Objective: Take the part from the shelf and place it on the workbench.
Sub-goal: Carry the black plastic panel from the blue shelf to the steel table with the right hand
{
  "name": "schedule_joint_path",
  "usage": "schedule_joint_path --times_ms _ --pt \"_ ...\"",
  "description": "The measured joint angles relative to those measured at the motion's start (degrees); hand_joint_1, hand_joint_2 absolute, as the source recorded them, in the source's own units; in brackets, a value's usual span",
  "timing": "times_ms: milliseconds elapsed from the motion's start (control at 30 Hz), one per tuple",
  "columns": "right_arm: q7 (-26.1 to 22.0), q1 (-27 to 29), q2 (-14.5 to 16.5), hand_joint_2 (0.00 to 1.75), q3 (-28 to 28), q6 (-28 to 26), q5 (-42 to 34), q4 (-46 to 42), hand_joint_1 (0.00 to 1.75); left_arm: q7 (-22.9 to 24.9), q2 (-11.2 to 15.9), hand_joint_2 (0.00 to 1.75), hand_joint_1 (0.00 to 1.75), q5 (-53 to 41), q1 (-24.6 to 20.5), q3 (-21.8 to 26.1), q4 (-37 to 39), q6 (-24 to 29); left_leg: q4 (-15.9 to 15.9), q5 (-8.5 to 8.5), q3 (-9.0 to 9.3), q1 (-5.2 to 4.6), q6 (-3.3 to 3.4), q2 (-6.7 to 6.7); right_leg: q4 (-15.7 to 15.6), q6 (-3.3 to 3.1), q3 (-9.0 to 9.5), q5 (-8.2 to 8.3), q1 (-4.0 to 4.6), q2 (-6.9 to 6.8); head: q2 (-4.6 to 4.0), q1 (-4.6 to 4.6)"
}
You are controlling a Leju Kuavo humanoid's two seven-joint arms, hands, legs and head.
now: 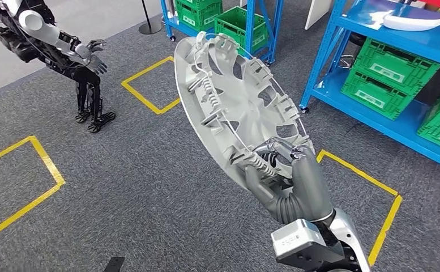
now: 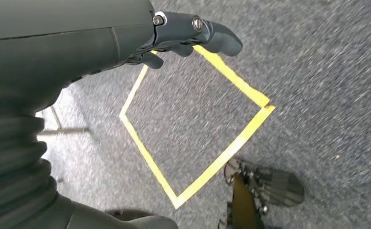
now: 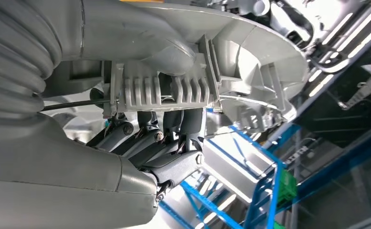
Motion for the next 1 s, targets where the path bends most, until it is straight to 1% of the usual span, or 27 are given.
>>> schedule_joint_path --times_ms 33,67,100,133,167,200,233,300,333,367,433,467,500,533,567,600,633,667,700,733,767,833,867,900,933,967,1000 --pt "0.0 0.0 0.0 1.75 0.0 0.0 0.0 -0.1 1.75 0.0 0.0 1.75 0.00 0.0 -0.1 0.0 0.0 0.0 2.1 -1.26 -1.02 -0.06 -0.23 1.88 -0.2 -0.33 0.16 0.07 -0.05 -0.76 0.00 -0.15" --pt "0.0 0.0 0.0 1.75 0.0 0.0 0.0 -0.2 1.75 0.0 -0.1 1.75 0.00 0.0 -0.2 0.0 0.0 0.0 5.4 -3.00 -2.56 -0.09 -0.45 3.77 -0.2 -0.54 0.21 0.04 0.04 -1.50 0.00 -0.31" --pt "0.0 0.0 0.0 1.75 0.0 0.1 0.0 -0.3 1.75 0.0 -0.1 1.75 0.00 0.0 -0.3 0.0 0.0 0.0 9.3 -4.83 -4.44 0.00 -0.66 4.71 -0.2 -0.68 0.20 0.00 0.10 -2.30 0.00 -0.41" --pt "0.0 0.0 0.0 1.75 -0.1 0.2 0.0 -0.3 1.75 0.0 -0.1 1.75 0.00 0.0 -0.4 0.0 0.0 0.0 12.6 -6.08 -6.02 0.11 -0.84 5.12 -0.2 -0.72 0.20 -0.05 0.14 -3.09 0.00 -0.41" --pt "0.0 0.0 0.0 1.75 -0.1 0.3 0.0 -0.3 1.75 0.0 -0.1 1.75 0.00 0.0 -0.4 0.0 0.0 0.0 14.3 -6.35 -6.80 0.18 -0.94 5.31 -0.2 -0.72 0.22 -0.10 0.15 -3.88 0.00 -0.43" --pt "0.0 -0.1 0.0 1.75 -0.1 0.4 -0.1 -0.3 1.75 0.0 -0.1 1.75 0.00 0.0 -0.3 0.0 0.0 0.0 13.7 -5.50 -6.37 0.23 -0.98 5.49 -0.2 -0.68 0.28 -0.16 0.15 -4.64 0.00 -0.44" --pt "0.0 -0.1 0.0 1.75 -0.1 0.5 -0.2 -0.3 1.75 0.0 -0.1 1.75 0.00 0.0 -0.3 0.0 0.0 0.0 10.6 -3.78 -4.68 0.23 -0.93 5.90 -0.2 -0.58 0.39 -0.25 0.15 -5.39 0.00 -0.44" --pt "0.0 -0.2 0.0 1.75 -0.1 0.6 -0.3 -0.3 1.75 0.0 -0.1 1.75 0.00 0.0 -0.4 0.0 0.0 0.0 2.4 -0.54 -0.16 0.04 -0.45 8.15 -0.2 -0.18 0.74 -0.52 0.30 -6.78 0.00 -0.42" --pt "0.0 -0.4 0.0 1.75 -0.1 0.7 -0.3 -0.3 1.75 0.0 -0.1 1.75 0.00 0.0 -0.5 0.0 -0.1 0.0 -0.3 0.27 1.27 -0.13 -0.12 9.09 -0.2 0.12 0.89 -0.64 0.39 -7.34 0.00 -0.38" --pt "0.0 -0.5 0.0 1.75 -0.1 0.7 -0.4 -0.3 1.75 0.0 -0.1 1.75 0.00 0.0 -0.5 0.0 -0.1 0.1 -1.5 0.52 1.83 -0.32 0.23 9.62 -0.2 0.45 1.01 -0.71 0.47 -7.85 0.00 -0.34" --pt "0.0 -0.9 0.1 1.75 -0.1 0.7 -0.4 -0.3 1.75 0.1 0.0 1.75 0.00 0.0 -0.5 0.0 -0.1 0.2 -1.7 0.67 1.60 -0.50 0.90 8.61 -0.5 1.17 1.30 -0.77 0.50 -8.92 0.00 -0.29" --pt "0.0 -1.1 0.2 1.75 -0.1 0.8 -0.4 -0.3 1.75 0.2 0.0 1.75 0.00 0.0 -0.5 0.0 -0.1 0.3 -1.9 0.88 1.64 -0.41 1.23 7.91 -0.5 1.54 1.46 -0.96 0.41 -8.89 0.00 -0.27" --pt "0.0 -1.2 0.2 1.75 -0.1 0.8 -0.4 -0.3 1.75 0.4 0.0 1.75 0.00 0.0 -0.5 0.0 -0.1 0.3 -2.3 1.14 1.75 -0.27 1.61 7.24 0.2 1.86 1.31 -1.57 0.34 -7.95 0.00 -0.26" --pt "0.0 -1.3 0.3 1.75 -0.1 0.8 -0.5 -0.3 1.75 0.5 0.0 1.75 0.00 0.0 -0.5 0.0 -0.1 0.3 -2.6 1.43 1.89 -0.09 1.96 6.57 2.0 2.13 0.59 -2.76 0.24 -6.43 0.00 -0.20" --pt "-0.1 -1.4 0.3 1.75 -0.1 0.8 -0.5 -0.2 1.75 0.5 0.0 1.75 0.00 0.0 -0.6 0.0 -0.1 0.4 -2.8 1.62 1.86 0.02 2.21 5.88 5.3 2.28 -0.90 -4.50 0.11 -4.51 0.00 -0.09" --pt "-0.1 -1.4 0.3 1.75 -0.1 0.8 -0.6 -0.1 1.75 0.5 0.0 1.75 0.00 0.0 -0.7 0.0 -0.1 0.4 -2.8 1.71 1.76 0.02 2.42 5.17 9.2 2.38 -2.89 -6.34 0.10 -3.05 0.00 -0.02" --pt "-0.1 -1.5 0.3 1.75 0.0 0.8 -0.6 0.1 1.75 0.5 0.0 1.75 0.00 0.1 -0.7 0.0 -0.1 0.4 -2.7 1.74 1.65 -0.01 2.52 4.41 12.9 2.45 -4.80 -7.74 0.11 -2.33 0.00 0.08" --pt "-0.1 -1.5 0.3 1.75 0.0 0.8 -0.6 0.2 1.75 0.5 0.0 1.75 0.00 0.1 -0.7 0.0 -0.1 0.4 -2.6 1.75 1.58 -0.04 2.56 3.57 15.2 2.49 -6.10 -8.14 0.13 -2.04 0.00 0.12" --pt "-0.1 -1.5 0.3 1.75 0.0 0.9 -0.7 0.4 1.75 0.5 0.0 1.75 0.00 0.1 -0.7 0.0 -0.1 0.4 -2.5 1.75 1.53 -0.06 2.56 2.73 15.2 2.46 -6.30 -7.32 0.14 -1.92 0.00 0.13" --pt "-0.1 -1.6 0.3 1.75 0.0 0.9 -0.7 0.4 1.75 0.5 0.0 1.75 0.00 0.1 -0.6 0.0 0.0 0.4 -2.3 1.73 1.50 -0.05 2.52 1.84 12.9 2.38 -5.37 -5.54 0.12 -1.70 0.00 0.15" --pt "-0.1 -1.6 0.3 1.75 0.0 0.9 -0.8 0.5 1.75 0.5 0.0 1.75 0.00 0.1 -0.6 0.0 0.0 0.4 -2.1 1.70 1.44 -0.02 2.41 0.94 9.0 2.23 -3.60 -3.27 0.07 -0.97 0.00 0.16" --pt "-0.1 -1.8 0.3 1.75 0.0 0.9 -0.8 0.5 1.75 0.5 0.0 1.75 0.00 0.1 -0.6 0.0 -0.1 0.4 -1.5 1.59 1.09 -0.02 1.86 -0.62 2.2 1.89 -0.56 -0.61 0.01 1.21 0.00 0.16" --pt "-0.1 -1.9 0.3 1.75 0.0 0.9 -0.8 0.5 1.75 0.5 0.0 1.75 0.00 0.1 -0.6 0.0 -0.1 0.4 -1.4 1.61 0.82 -0.02 1.46 -1.23 0.5 1.66 0.09 -0.24 0.09 1.91 0.00 0.13" --pt "-0.1 -2.1 0.3 1.75 0.0 0.9 -0.8 0.5 1.75 0.5 0.0 1.75 0.00 0.1 -0.5 0.0 -0.1 0.4 -1.5 1.71 0.58 0.02 1.01 -1.78 0.2 1.38 0.11 -0.36 0.24 1.99 0.00 0.10" --pt "-0.2 -2.2 0.4 1.75 0.0 0.9 -0.8 0.5 1.75 0.5 0.0 1.75 0.00 0.1 -0.4 0.0 0.0 0.4 -1.7 1.86 0.34 0.09 0.60 -2.31 0.0 0.99 0.12 -0.16 0.30 1.40 0.00 0.09" --pt "-0.2 -2.3 0.5 1.75 0.0 0.9 -0.8 0.5 1.75 0.6 0.1 1.75 0.00 0.1 -0.3 0.0 0.0 0.4 -1.7 1.94 0.17 0.14 0.29 -2.30 -0.2 0.59 0.23 0.04 0.25 0.76 0.00 0.07" --pt "-0.2 -2.5 0.6 1.75 0.0 0.8 -0.8 0.5 1.75 0.6 0.1 1.75 0.00 0.1 -0.3 0.0 0.0 0.4 -1.1 1.60 -0.19 0.10 0.04 -1.38 -0.5 0.15 0.39 0.23 0.15 0.10 0.00 -0.06"
